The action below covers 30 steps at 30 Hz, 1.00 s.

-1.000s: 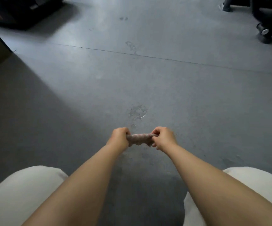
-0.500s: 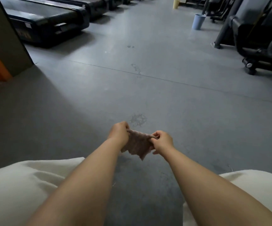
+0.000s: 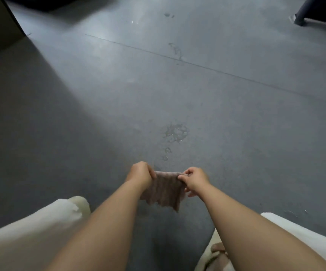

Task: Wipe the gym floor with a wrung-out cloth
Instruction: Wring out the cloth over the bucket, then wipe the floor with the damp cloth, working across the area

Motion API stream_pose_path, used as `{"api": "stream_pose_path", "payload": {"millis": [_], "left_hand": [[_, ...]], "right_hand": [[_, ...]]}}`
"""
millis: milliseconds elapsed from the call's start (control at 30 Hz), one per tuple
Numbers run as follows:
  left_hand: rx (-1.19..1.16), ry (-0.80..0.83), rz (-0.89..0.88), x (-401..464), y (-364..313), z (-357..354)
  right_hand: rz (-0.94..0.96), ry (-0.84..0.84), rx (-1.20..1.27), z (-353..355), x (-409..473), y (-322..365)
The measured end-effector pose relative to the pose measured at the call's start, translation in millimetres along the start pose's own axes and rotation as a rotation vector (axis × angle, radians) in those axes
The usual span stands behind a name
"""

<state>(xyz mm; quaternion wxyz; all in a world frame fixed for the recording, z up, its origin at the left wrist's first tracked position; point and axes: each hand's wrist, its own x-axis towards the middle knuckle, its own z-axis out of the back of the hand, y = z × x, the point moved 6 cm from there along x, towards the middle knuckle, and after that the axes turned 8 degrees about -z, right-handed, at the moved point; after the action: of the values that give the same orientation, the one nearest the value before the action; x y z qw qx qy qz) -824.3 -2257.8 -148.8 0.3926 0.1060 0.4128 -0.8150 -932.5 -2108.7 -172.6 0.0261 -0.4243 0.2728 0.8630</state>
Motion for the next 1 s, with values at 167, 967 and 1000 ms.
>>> {"api": "stream_pose_path", "payload": {"millis": [167,967,1000], "left_hand": [[0.126,0.01,-0.179,75.5,-25.3,1.1],[0.668,0.378,-0.044,197.6,36.2,-28.0],[0.669,0.374,-0.049,198.3,36.3,-28.9]], "right_hand": [[-0.024,-0.043,0.109,11.8,70.9,37.9],[0.041,-0.408,-0.65,-23.9,208.7,69.7],[0.01,-0.427,-0.62,-14.1,217.7,73.6]]}}
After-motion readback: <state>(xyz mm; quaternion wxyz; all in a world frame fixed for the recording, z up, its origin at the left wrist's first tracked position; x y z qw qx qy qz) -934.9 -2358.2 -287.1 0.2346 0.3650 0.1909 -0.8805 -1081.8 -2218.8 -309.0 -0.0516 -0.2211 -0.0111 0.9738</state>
